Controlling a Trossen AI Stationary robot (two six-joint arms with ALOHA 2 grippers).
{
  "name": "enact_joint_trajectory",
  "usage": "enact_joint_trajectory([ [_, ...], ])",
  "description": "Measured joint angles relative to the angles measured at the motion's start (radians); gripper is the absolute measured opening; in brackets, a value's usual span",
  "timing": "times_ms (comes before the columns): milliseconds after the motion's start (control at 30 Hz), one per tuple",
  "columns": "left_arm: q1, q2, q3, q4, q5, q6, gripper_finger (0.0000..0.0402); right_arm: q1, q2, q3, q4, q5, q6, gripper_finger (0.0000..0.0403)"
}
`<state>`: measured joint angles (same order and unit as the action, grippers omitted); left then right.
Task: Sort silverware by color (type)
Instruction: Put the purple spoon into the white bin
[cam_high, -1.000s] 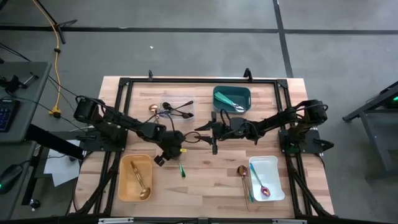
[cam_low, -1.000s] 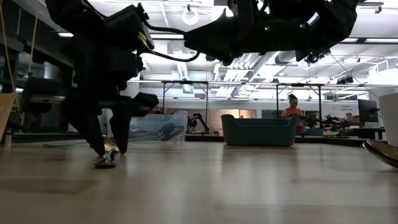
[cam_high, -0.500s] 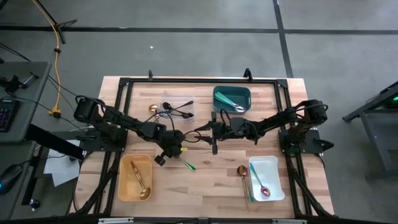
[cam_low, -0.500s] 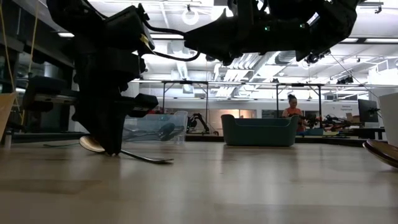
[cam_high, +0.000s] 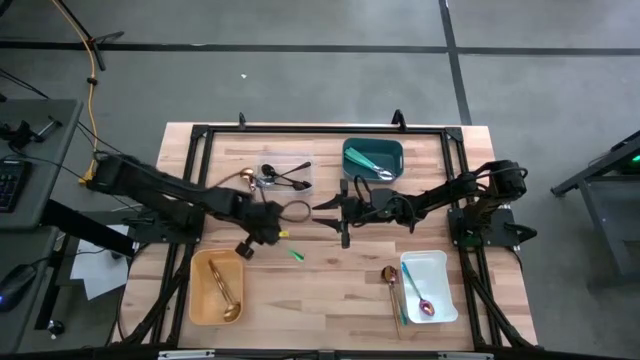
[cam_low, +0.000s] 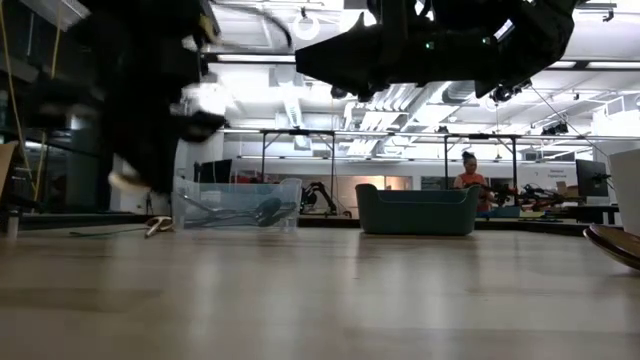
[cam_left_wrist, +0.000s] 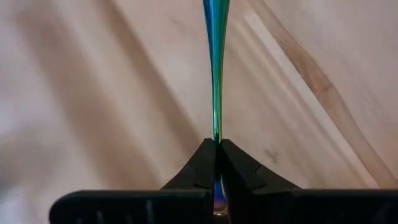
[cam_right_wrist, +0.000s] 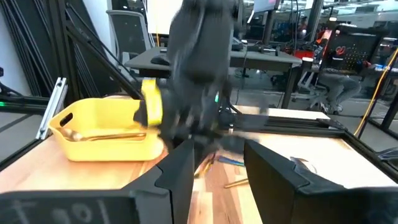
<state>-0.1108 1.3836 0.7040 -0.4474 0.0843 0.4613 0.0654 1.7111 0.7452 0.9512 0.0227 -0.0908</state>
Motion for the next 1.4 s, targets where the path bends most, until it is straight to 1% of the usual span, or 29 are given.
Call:
enact_joint_trajectory([
  [167, 0.0, -0.2, 0.0, -0.048, -0.098, -0.054, 0.0002, 0.0, 0.0, 0.0, 0.026, 0.0, -0.004, 0.0138],
  [333, 0.0, -0.392, -0.002, -0.018, -0.152, -0.156, 0.0001, 0.0, 0.0, 0.0, 0.044, 0.0, -0.005, 0.0138],
  [400, 0.0, -0.457, -0.026, 0.044, -0.155, -0.192, 0.0001, 0.0, 0.0, 0.0, 0.047, 0.0, -0.007, 0.0138],
  [467, -0.001, -0.516, -0.075, 0.135, -0.155, -0.205, 0.0001, 0.0, 0.0, 0.0, 0.049, 0.0, -0.007, 0.0138],
  [533, -0.001, -0.568, -0.149, 0.248, -0.155, -0.215, 0.0001, 0.0, 0.0, 0.0, 0.054, 0.0, -0.007, 0.0138],
  [633, -0.001, -0.624, -0.296, 0.476, -0.155, -0.216, 0.0001, 0.0, 0.0, 0.0, 0.059, 0.0, -0.008, 0.0138],
  [767, -0.001, -0.64, -0.517, 0.926, -0.174, -0.233, 0.0001, 0.0, 0.0, 0.0, 0.054, 0.0, -0.028, 0.0138],
  [833, -0.001, -0.629, -0.601, 1.158, -0.202, -0.233, 0.0001, 0.0, 0.0, 0.0, 0.051, 0.0, -0.03, 0.0138],
  [900, -0.001, -0.623, -0.659, 1.293, -0.244, -0.24, 0.0001, 0.0, 0.0, 0.0, 0.056, 0.0, -0.036, 0.0138],
  [967, -0.001, -0.622, -0.677, 1.343, -0.264, -0.241, 0.0001, 0.0, 0.0, 0.0, 0.064, 0.0, -0.062, 0.0138],
  [1100, -0.001, -0.623, -0.664, 1.343, -0.295, -0.256, 0.0001, -0.001, 0.0, 0.0, 0.114, 0.0, -0.114, 0.0138],
  [1233, -0.001, -0.623, -0.64, 1.331, -0.368, -0.317, 0.0001, -0.006, 0.0, 0.0, 0.197, 0.0, -0.089, 0.0138],
  [1400, -0.001, -0.623, -0.637, 1.312, -0.377, -0.298, 0.0002, -0.02, 0.0, 0.0, 0.181, 0.0, -0.075, 0.0138],
])
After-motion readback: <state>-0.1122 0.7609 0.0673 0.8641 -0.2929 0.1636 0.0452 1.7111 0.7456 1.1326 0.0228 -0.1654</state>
